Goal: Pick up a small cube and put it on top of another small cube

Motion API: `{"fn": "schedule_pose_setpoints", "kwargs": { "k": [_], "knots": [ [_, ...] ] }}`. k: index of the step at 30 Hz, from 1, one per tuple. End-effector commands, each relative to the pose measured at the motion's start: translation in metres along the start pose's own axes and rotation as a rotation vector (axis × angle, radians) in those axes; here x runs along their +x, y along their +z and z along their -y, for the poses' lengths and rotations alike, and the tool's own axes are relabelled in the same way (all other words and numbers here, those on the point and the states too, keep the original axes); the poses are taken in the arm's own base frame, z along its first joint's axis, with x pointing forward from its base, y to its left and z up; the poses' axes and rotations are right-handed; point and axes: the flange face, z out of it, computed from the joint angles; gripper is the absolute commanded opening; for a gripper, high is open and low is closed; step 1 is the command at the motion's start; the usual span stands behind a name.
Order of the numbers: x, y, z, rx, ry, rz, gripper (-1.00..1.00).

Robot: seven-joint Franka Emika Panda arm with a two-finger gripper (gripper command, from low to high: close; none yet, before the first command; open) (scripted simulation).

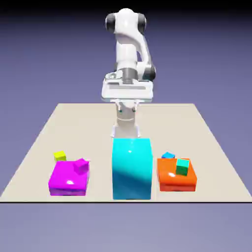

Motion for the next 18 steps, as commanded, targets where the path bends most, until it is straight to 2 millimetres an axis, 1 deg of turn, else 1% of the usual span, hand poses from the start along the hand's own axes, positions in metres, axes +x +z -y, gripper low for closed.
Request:
{"fn": "schedule_pose_setpoints", "kwargs": {
  "k": [1, 4, 6, 10, 12, 14, 16, 18],
  "knots": [
    [0.008, 0.011, -0.017, -0.04, 0.046, -0.002, 0.0],
    [0.028, 0.042, -0.072, -0.158, 0.187, -0.007, 0.0],
    [0.039, 0.058, -0.113, -0.235, 0.283, -0.01, 0.0],
    [0.049, 0.081, -0.199, -0.382, 0.478, -0.017, 0.0],
    [0.048, 0.088, -0.244, -0.453, 0.578, -0.021, 0.0],
    [0.043, 0.092, -0.29, -0.522, 0.679, -0.023, 0.0],
    [0.034, 0.092, -0.334, -0.589, 0.781, -0.025, 0.0],
    [0.021, 0.09, -0.378, -0.654, 0.885, -0.026, 0.0]
  ]
}}
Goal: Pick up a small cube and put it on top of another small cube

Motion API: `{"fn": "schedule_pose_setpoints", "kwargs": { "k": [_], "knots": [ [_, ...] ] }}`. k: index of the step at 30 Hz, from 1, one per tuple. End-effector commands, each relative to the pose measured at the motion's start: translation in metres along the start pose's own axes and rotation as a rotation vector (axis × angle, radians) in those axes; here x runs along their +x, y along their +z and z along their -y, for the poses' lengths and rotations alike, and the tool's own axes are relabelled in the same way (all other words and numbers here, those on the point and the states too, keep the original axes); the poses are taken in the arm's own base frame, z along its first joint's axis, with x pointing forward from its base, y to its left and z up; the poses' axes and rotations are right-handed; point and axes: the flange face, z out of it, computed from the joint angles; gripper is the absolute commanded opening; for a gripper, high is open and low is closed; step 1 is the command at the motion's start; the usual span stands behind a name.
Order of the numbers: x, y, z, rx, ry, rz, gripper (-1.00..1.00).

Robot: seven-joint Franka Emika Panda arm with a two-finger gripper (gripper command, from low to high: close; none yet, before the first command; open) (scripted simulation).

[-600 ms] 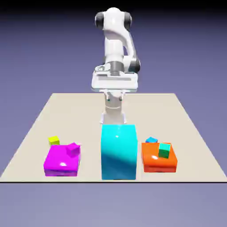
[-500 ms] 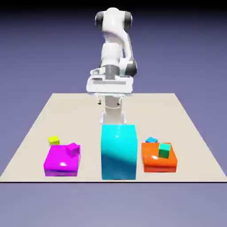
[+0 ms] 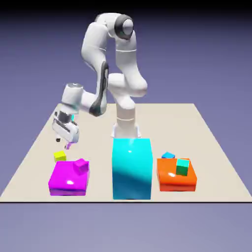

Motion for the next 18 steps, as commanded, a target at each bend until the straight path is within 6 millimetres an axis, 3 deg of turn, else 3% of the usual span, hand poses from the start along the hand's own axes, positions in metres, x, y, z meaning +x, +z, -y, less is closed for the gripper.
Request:
{"fn": "schedule_pose_setpoints", "kwargs": {
  "k": [1, 3, 11, 12, 13, 18],
  "knots": [
    [0.01, 0.012, -0.016, -0.033, 0.05, 0.002, 0.0],
    [0.012, 0.015, -0.021, -0.042, 0.064, 0.003, 0.0],
    [0.008, 0.084, -0.027, -0.043, 0.065, 0.003, 0.0],
    [0.008, 0.084, -0.027, -0.043, 0.065, 0.003, -1.0],
    [0.008, 0.084, -0.027, -0.043, 0.065, 0.003, -1.0],
    [0.012, 0.041, -0.021, -0.042, 0.067, 0.006, -1.0]
  ]
}}
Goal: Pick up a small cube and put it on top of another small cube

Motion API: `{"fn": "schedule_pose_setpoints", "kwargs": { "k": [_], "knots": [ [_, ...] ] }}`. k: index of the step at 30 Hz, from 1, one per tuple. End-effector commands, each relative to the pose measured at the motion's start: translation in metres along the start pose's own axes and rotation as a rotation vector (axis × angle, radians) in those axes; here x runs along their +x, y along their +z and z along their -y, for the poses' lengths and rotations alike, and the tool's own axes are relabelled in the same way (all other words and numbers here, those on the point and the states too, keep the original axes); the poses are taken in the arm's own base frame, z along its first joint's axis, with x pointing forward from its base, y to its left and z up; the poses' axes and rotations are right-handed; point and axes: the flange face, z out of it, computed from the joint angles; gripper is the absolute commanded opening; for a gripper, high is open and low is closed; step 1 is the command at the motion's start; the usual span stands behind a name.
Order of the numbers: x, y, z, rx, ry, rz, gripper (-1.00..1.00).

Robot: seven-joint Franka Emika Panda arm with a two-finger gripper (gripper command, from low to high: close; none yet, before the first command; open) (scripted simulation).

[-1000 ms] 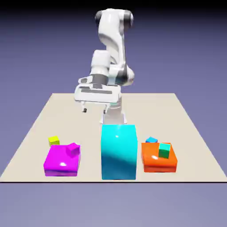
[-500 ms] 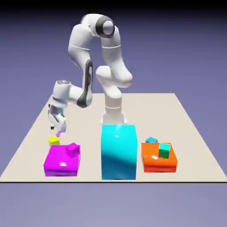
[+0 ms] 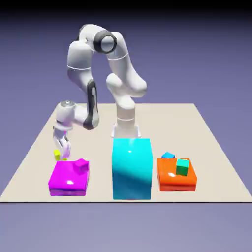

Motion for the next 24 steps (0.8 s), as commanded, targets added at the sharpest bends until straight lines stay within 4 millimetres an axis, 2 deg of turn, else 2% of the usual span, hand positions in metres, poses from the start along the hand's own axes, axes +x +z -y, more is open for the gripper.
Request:
{"fn": "schedule_pose_setpoints", "kwargs": {
  "k": [1, 3, 4, 6, 9, 12, 15, 16, 17, 23, 24],
  "knots": [
    [0.0, -0.009, 0.0, -0.001, -0.001, -0.001, -1.0],
    [0.001, -0.025, -0.001, -0.001, -0.003, -0.003, -1.0],
    [0.001, -0.025, -0.001, -0.001, -0.003, -0.003, -1.0],
    [-0.02, -0.042, 0.033, 0.003, -0.026, 0.002, -1.0],
    [-0.057, -0.074, 0.078, 0.011, -0.062, 0.009, -1.0],
    [-0.103, -0.111, 0.114, 0.018, -0.099, 0.016, -1.0],
    [-0.154, -0.154, 0.14, 0.023, -0.138, 0.022, -1.0],
    [-0.16, -0.158, 0.141, 0.024, -0.142, 0.023, -1.0],
    [-0.16, -0.158, 0.141, 0.024, -0.142, 0.023, -1.0],
    [-0.164, -0.089, 0.139, 0.024, -0.142, 0.023, -1.0],
    [-0.164, -0.089, 0.139, 0.024, -0.142, 0.023, 1.0]
  ]
}}
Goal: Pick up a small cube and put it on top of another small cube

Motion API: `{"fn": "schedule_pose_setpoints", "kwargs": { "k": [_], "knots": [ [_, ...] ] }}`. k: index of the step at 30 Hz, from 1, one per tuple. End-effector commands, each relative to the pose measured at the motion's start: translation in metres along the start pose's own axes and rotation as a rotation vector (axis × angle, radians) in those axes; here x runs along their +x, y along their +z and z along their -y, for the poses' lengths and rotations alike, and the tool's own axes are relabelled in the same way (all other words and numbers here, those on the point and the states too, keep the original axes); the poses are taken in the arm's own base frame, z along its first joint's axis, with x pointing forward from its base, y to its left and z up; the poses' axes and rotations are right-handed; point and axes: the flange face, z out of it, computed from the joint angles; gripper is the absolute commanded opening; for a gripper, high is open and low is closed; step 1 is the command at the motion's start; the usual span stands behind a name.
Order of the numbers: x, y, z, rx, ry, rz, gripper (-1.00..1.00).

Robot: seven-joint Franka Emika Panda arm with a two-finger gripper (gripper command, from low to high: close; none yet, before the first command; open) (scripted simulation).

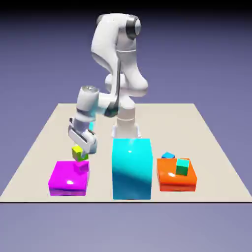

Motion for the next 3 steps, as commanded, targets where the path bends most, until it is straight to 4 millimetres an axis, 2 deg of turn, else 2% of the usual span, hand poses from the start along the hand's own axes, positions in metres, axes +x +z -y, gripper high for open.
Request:
{"fn": "schedule_pose_setpoints", "kwargs": {
  "k": [1, 3],
  "knots": [
    [0.0, 0.0, 0.0, 0.0, 0.0, 0.0, 1.0],
    [0.002, -0.024, 0.003, 0.0, 0.002, -0.004, 1.0]
  ]
}}
